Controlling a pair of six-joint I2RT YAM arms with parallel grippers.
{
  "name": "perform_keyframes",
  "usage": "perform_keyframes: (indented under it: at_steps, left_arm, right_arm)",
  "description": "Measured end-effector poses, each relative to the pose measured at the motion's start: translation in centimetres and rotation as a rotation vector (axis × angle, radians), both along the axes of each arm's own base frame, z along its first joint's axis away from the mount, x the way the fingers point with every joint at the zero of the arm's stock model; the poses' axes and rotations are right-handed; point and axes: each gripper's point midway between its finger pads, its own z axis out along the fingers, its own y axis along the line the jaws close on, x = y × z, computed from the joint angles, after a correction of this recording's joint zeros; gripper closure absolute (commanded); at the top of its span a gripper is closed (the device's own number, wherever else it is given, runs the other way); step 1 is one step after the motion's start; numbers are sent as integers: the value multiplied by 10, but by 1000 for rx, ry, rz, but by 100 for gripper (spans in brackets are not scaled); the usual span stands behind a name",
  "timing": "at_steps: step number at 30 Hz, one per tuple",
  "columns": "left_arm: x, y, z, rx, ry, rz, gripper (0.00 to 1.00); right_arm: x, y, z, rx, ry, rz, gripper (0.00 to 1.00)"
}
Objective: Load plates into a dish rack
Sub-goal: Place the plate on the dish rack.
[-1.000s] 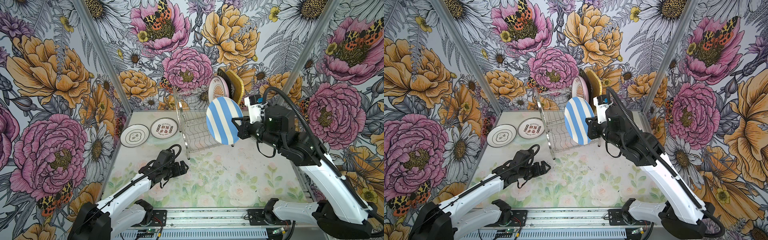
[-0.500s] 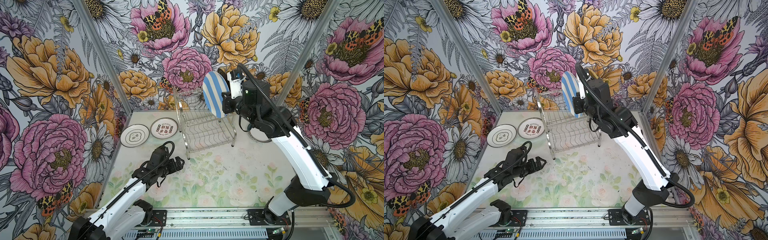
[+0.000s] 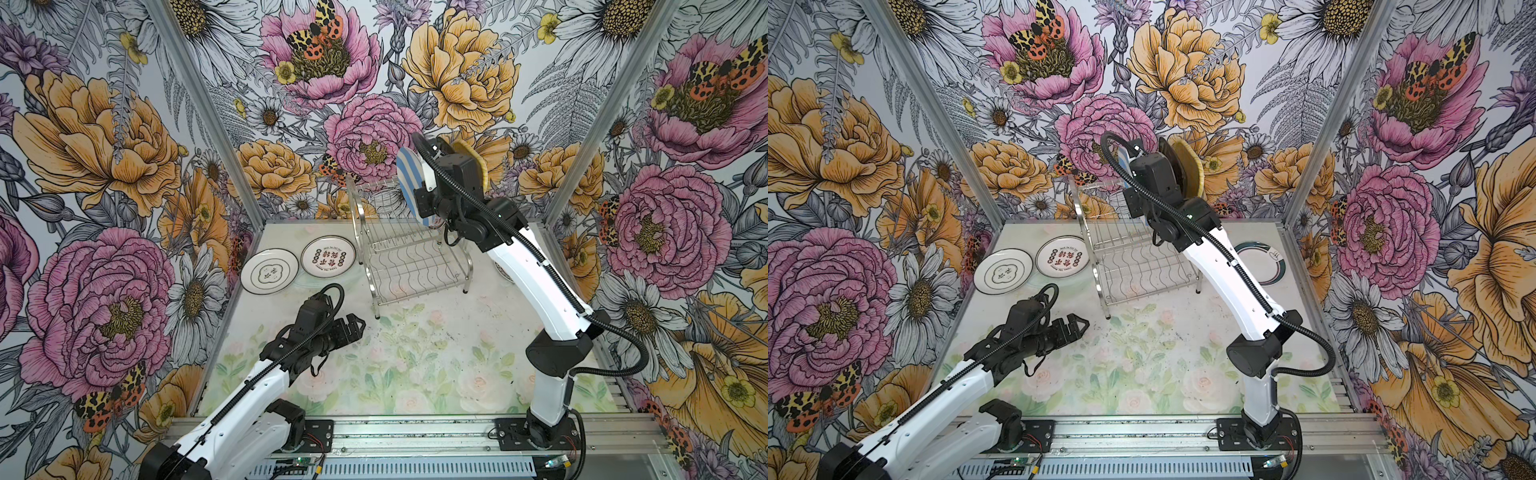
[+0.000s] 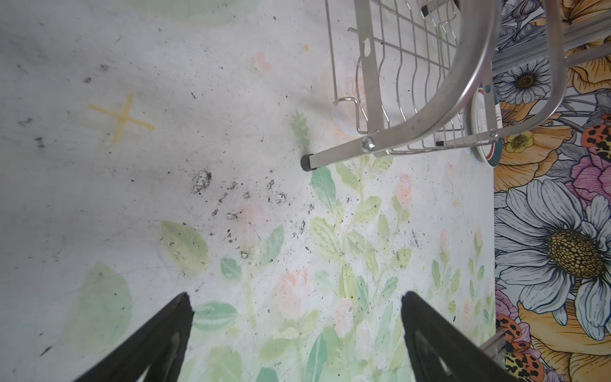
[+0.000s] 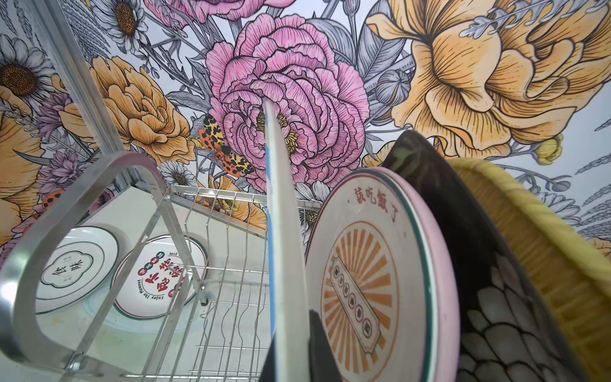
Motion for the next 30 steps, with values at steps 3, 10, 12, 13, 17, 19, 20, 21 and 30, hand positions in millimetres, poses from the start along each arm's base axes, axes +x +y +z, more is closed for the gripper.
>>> perform_keyframes:
  at_steps: [3, 10, 12, 13, 17, 19, 20, 21, 30]
  left_arm:
    - [-1, 1, -2, -2, 4, 3, 1]
    - [-1, 2, -3, -6, 9, 3, 1]
    - [-1, 2, -3, -6, 8, 2, 1]
    - [-1, 2, -3, -5, 7, 0, 1]
    - [-1, 2, -3, -3, 6, -4, 1]
    - [-1, 2, -3, -3, 6, -4, 1]
    - [-1, 2, -3, -2, 6, -4, 1]
    - [-1, 2, -3, -2, 5, -4, 1]
    - [-1, 2, -3, -2, 6, -4, 1]
  right_arm:
    - [3, -3, -2, -5, 4, -12, 100]
    - [7, -9, 0, -1, -6, -30, 100]
    - [8, -9, 0, 0, -7, -32, 100]
    - [8, -10, 0, 0, -7, -33, 100]
    - [10, -12, 0, 0, -5, -39, 100]
    - [11, -14, -3, -2, 1, -45, 100]
    - [12, -14, -6, -3, 6, -46, 100]
    - [12, -14, -8, -4, 11, -47, 100]
    - [17, -13, -31, -10, 59, -60, 100]
